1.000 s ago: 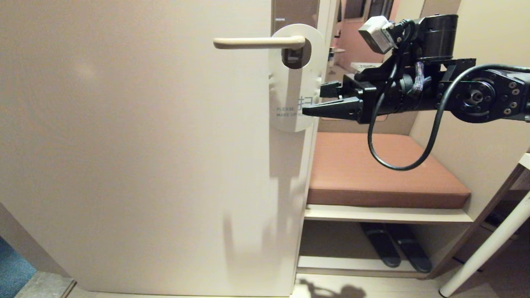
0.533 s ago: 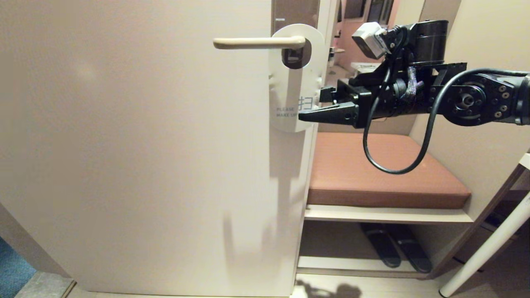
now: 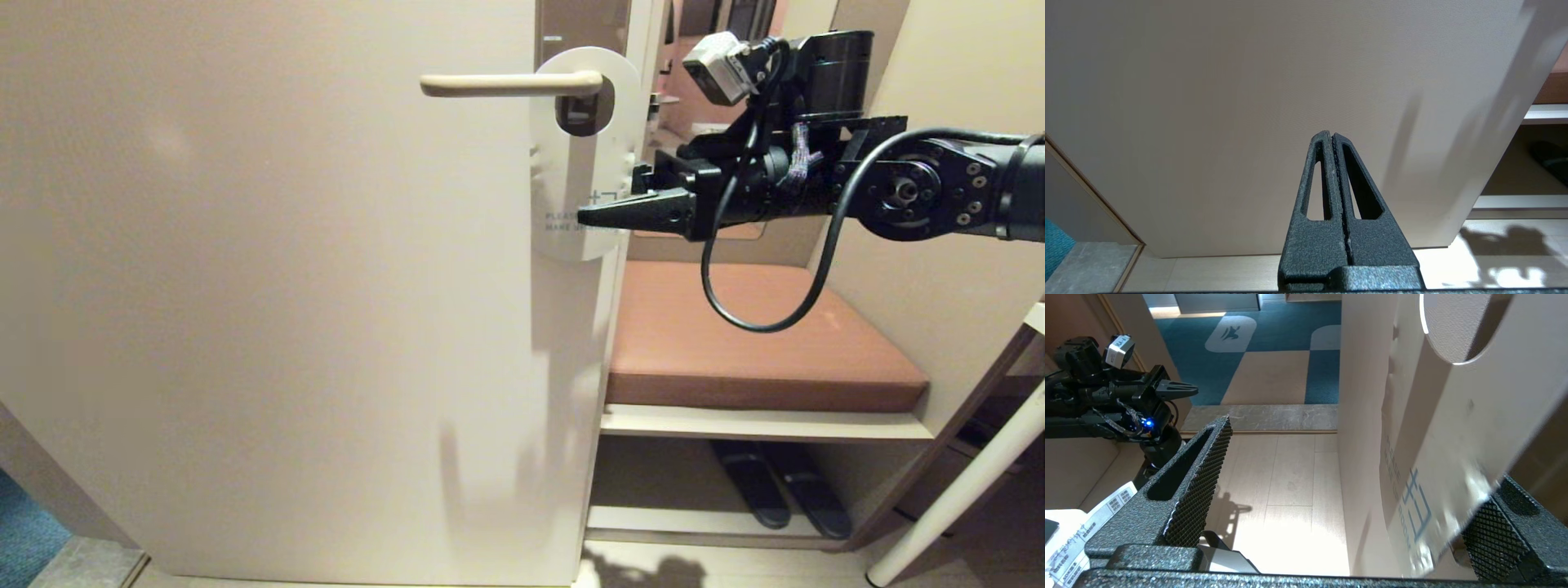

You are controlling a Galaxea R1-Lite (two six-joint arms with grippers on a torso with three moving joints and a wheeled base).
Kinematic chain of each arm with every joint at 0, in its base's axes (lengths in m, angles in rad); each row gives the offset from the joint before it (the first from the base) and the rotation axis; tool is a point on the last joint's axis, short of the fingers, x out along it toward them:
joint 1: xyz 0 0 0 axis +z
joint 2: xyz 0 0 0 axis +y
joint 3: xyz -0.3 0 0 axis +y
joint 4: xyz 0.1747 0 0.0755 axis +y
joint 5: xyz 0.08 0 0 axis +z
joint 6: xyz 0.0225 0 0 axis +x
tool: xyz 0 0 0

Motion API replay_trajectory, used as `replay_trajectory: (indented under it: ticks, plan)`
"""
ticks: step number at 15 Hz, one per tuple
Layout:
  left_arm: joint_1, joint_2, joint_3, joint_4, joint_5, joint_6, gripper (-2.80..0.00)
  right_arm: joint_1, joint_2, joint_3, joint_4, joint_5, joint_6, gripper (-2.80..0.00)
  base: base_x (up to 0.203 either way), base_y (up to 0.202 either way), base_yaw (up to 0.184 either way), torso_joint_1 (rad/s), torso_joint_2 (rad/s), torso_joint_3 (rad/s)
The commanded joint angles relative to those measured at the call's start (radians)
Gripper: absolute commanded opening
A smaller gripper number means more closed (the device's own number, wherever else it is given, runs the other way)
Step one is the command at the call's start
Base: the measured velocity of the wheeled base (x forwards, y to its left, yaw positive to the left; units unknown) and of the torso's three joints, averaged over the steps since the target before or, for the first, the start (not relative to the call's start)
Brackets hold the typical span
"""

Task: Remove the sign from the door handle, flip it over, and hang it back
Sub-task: Take down the sign

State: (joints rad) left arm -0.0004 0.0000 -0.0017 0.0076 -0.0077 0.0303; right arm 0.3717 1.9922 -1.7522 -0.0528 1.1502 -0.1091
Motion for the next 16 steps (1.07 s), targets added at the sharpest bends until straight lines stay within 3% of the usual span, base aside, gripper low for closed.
replay_trajectory:
  ticks: [1, 16]
  plan:
    - [0.000, 0.000, 0.000, -0.001, 0.001, 0.000, -2.80, 0.006, 0.015, -0.007, -0.001, 0.006, 0.003, 0.00, 0.000, 0.000, 0.000, 0.000, 0.00, 0.000]
    - [0.000, 0.000, 0.000, 0.000, 0.000, 0.000, -2.80, 0.009, 0.053, -0.070, -0.002, 0.006, 0.066, 0.00, 0.000, 0.000, 0.000, 0.000, 0.00, 0.000]
